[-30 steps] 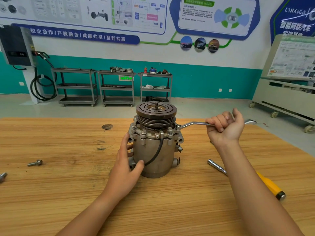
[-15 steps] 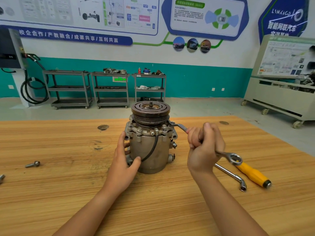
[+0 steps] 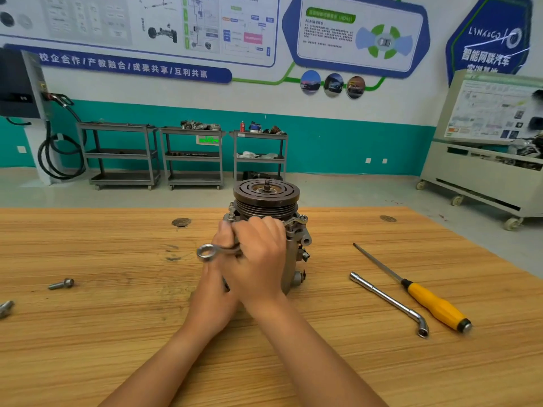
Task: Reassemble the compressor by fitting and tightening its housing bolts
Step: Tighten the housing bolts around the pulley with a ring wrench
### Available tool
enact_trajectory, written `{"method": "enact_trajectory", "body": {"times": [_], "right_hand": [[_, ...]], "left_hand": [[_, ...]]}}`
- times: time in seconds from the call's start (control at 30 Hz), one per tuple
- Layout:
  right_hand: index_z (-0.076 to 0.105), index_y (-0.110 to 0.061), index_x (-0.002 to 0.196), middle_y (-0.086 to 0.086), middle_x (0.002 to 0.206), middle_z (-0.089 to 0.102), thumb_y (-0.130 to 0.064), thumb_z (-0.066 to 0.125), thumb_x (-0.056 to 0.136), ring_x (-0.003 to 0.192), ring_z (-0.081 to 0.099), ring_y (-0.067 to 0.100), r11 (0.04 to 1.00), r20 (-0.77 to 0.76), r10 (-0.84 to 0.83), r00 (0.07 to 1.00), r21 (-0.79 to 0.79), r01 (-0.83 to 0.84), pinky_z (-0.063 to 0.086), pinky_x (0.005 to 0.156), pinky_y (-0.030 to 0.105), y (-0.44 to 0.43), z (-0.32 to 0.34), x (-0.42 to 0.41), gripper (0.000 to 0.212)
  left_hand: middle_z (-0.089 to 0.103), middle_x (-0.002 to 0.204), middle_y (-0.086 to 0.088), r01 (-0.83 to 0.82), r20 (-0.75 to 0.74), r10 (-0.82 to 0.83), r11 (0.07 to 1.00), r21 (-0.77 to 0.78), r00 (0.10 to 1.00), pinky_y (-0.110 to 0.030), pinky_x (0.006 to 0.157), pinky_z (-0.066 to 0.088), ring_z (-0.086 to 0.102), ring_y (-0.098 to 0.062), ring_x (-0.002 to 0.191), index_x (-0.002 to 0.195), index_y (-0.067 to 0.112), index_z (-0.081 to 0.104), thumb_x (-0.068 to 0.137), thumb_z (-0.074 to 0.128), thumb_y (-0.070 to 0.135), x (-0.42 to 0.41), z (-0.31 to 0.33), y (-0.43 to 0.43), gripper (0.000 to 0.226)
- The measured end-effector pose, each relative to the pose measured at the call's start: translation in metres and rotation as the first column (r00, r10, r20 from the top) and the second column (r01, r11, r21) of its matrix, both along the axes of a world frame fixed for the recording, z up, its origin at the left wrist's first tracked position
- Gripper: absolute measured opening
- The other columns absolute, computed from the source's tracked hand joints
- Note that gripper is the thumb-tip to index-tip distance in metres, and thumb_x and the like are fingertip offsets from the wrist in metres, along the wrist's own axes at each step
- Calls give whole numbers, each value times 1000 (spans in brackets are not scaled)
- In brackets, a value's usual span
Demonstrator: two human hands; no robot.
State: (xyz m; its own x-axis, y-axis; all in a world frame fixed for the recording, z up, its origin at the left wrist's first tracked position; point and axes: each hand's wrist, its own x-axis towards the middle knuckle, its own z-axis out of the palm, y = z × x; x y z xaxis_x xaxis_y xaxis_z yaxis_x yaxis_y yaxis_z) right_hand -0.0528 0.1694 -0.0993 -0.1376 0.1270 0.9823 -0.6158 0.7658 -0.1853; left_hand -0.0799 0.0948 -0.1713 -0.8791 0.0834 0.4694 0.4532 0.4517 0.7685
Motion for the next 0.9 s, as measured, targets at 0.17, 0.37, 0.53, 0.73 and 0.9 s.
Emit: {"method": "enact_trajectory", "body": {"times": [0.17, 0.37, 0.53, 0.73, 0.9], "right_hand": [[52, -7, 46, 3, 43, 46, -21, 57, 84, 44, 43, 20, 999, -36, 36, 999, 37, -35, 35, 54, 32, 0, 13, -2, 40], [49, -10, 50, -15, 45, 38, -16, 45, 85, 40, 34, -1, 738, -319, 508, 800, -318, -595, 30, 43, 14, 32, 75, 37, 36], [36, -16, 64, -13, 35, 29, -8, 15, 104, 32, 25, 3, 255, -585, 645, 492, -442, -860, 29, 42, 18, 99, 112, 44, 47], [37, -16, 63, -7, 38, 16, -33, 27, 102, 35, 9, 9, -70, -517, 678, 523, -753, -654, 13, 39, 16, 141, 101, 18, 44], [34, -17, 62, -6, 38, 17, -30, 28, 101, 32, 13, 9, -241, -500, 669, 550, -846, -476, 14, 36, 15, 151, 75, -13, 41]], "left_hand": [[51, 126, -5, 18, -32, -18, 1000, 13, 999, -25, 79, 44, 53, -11, 112, 135, 10, 39, 84, 60, 18, 5, -3, -4, 56], [34, 137, 14, 15, 18, -17, 995, 95, 1000, -27, 86, 46, 44, 0, 115, 120, 73, -9, 88, 62, 22, 10, 2, -4, 92], [31, 137, 18, 13, 17, -14, 996, 83, 1000, -10, 73, 38, 39, 19, 99, 122, 70, -11, 88, 62, 23, 7, -1, -4, 93], [34, 143, 10, 13, 7, -13, 996, 93, 1000, -18, 79, 41, 44, 6, 106, 116, 75, -12, 88, 62, 24, 7, -1, -4, 94], [34, 143, 11, 5, 19, -7, 996, 86, 1000, -13, 75, 40, 42, 17, 102, 117, 75, -11, 88, 62, 23, 5, -2, -4, 95]]}}
